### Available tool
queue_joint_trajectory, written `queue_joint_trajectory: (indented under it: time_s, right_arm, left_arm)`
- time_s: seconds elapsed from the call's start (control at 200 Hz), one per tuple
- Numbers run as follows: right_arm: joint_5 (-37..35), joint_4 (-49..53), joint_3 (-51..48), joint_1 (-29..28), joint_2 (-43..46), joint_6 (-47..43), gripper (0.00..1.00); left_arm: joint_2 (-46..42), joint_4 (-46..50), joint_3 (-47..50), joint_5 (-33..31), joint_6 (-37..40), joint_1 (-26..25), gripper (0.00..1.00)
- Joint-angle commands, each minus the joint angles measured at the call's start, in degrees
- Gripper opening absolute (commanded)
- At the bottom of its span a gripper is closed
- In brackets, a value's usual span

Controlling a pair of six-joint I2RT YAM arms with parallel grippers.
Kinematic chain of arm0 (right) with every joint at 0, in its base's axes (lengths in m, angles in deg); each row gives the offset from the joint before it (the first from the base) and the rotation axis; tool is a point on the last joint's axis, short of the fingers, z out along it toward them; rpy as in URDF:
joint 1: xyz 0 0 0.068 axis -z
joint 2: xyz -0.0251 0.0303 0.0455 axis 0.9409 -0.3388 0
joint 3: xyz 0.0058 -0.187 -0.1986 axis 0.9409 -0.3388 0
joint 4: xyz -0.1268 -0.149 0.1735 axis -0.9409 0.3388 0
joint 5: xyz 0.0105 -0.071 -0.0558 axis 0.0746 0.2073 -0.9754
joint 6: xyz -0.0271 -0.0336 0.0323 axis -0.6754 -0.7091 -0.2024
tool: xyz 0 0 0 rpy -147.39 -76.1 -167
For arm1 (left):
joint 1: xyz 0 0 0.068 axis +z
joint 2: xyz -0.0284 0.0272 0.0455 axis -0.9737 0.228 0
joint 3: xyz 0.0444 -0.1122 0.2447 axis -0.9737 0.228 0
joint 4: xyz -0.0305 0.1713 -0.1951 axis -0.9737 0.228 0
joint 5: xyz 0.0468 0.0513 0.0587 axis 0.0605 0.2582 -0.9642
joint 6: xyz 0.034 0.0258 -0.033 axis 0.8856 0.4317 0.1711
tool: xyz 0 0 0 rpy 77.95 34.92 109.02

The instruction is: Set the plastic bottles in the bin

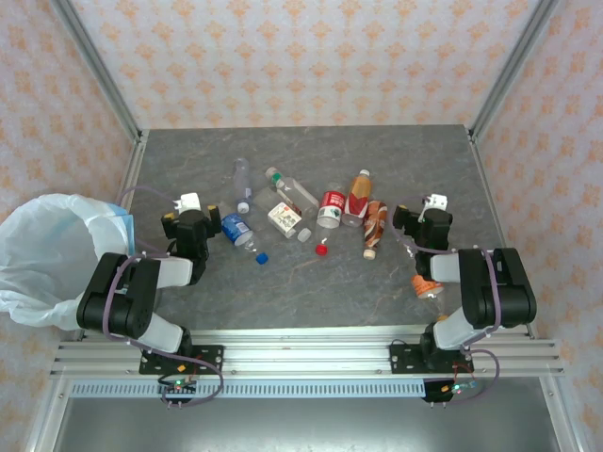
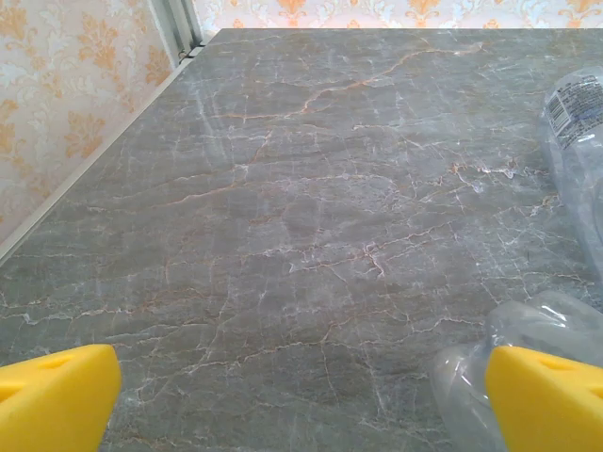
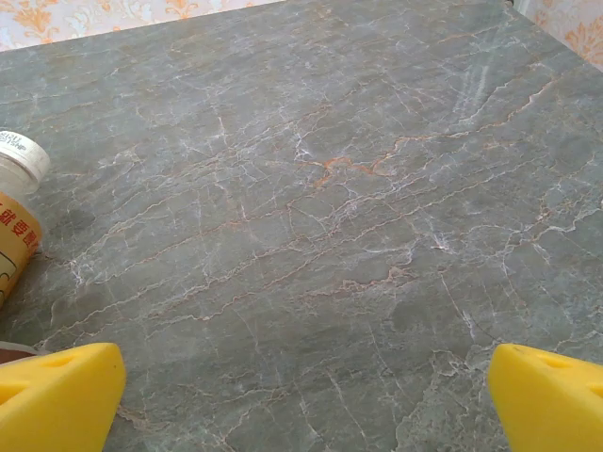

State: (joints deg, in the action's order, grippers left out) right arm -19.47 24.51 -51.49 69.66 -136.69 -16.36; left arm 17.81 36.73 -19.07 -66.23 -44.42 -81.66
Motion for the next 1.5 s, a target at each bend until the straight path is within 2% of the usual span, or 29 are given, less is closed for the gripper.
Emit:
queue_joint_trajectory:
  time_s: [0.0, 1.066, 1.126, 1.196, 1.321, 1.496]
  right_arm:
    - [-1.0, -0.4, 1.0, 0.3, 0.5, 0.7, 0.99]
    - [-0.4, -0.4, 0.9, 0.6, 0.7, 0.9, 0.99]
    - [-0.3, 0.2, 1.2, 0.6, 1.0, 0.8, 0.99]
    - [-0.1, 2.8, 2.1, 0.6, 2.3, 0.8, 0.99]
    - [0.1, 9.5, 4.4, 0.6, 5.9, 0.6, 0.99]
    - [-0.5, 14.4, 5.0, 0.6, 11.6, 1.1, 0.99]
  left_arm:
    - [-0.4, -1.2, -0.7, -0.4, -0.5, 0.7, 1.0]
    - [-0.5, -1.5, -0.7, 0.2, -0.1, 0.7, 1.0]
    - [-2.6, 4.1, -3.0, 3.9, 1.5, 0.6, 1.0]
    - [-5.9, 15.7, -8.0, 6.1, 2.3, 0.5, 1.0]
    - [-8.2, 18.2, -9.1, 5.5, 2.6, 0.4, 1.0]
    - [-11.7, 25.7, -12.7, 0.0, 0.4, -2.0, 1.0]
